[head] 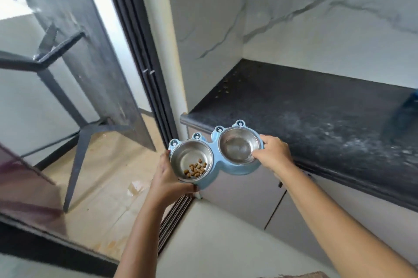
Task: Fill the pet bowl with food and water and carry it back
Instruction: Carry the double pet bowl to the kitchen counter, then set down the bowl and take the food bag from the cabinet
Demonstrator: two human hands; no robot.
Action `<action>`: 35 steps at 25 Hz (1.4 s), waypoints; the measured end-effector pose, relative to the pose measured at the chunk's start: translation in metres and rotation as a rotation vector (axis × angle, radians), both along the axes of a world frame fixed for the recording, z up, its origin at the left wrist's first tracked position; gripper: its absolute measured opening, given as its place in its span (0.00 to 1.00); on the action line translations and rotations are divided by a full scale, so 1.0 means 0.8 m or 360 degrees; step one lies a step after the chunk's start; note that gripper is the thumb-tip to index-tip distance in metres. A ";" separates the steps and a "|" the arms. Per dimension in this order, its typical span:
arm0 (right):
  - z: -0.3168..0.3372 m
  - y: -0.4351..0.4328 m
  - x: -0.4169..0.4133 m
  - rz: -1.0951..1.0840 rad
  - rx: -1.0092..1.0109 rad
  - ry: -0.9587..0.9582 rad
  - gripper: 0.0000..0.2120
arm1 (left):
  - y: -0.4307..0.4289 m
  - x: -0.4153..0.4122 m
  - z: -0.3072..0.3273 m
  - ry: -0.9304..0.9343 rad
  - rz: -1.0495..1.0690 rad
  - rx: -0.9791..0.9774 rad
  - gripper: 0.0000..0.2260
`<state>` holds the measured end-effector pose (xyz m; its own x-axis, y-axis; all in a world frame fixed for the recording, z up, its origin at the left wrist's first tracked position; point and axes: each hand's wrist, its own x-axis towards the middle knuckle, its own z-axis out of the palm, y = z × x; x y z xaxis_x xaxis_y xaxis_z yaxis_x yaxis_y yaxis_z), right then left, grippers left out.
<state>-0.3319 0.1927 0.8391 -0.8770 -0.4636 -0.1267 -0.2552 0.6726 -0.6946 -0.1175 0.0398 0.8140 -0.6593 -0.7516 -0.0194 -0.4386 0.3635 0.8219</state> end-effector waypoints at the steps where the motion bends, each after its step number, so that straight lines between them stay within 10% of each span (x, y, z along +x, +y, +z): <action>1: 0.005 0.012 -0.015 -0.0048 -0.0005 0.0022 0.12 | 0.000 -0.023 0.004 0.0008 -0.0060 -0.0004 0.47; 15: -0.005 0.263 -0.244 -0.0734 0.0096 0.0043 0.14 | 0.129 -0.410 -0.008 -0.0441 -0.0912 -0.0218 0.46; 30: -0.028 0.320 -0.240 -0.0954 0.0123 -0.0352 0.18 | 0.170 -0.469 -0.031 -0.0811 -0.1267 -0.0494 0.62; 35: 0.071 0.275 -0.269 -0.0949 0.0194 -0.0136 0.40 | 0.158 -0.499 0.054 -0.0263 -0.1162 -0.0801 0.55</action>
<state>-0.5470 0.4125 0.8963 -0.9652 0.1259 -0.2292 0.2427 0.7581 -0.6054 -0.5163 0.1660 0.8576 -0.9938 -0.0922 0.0621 -0.0559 0.8975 0.4374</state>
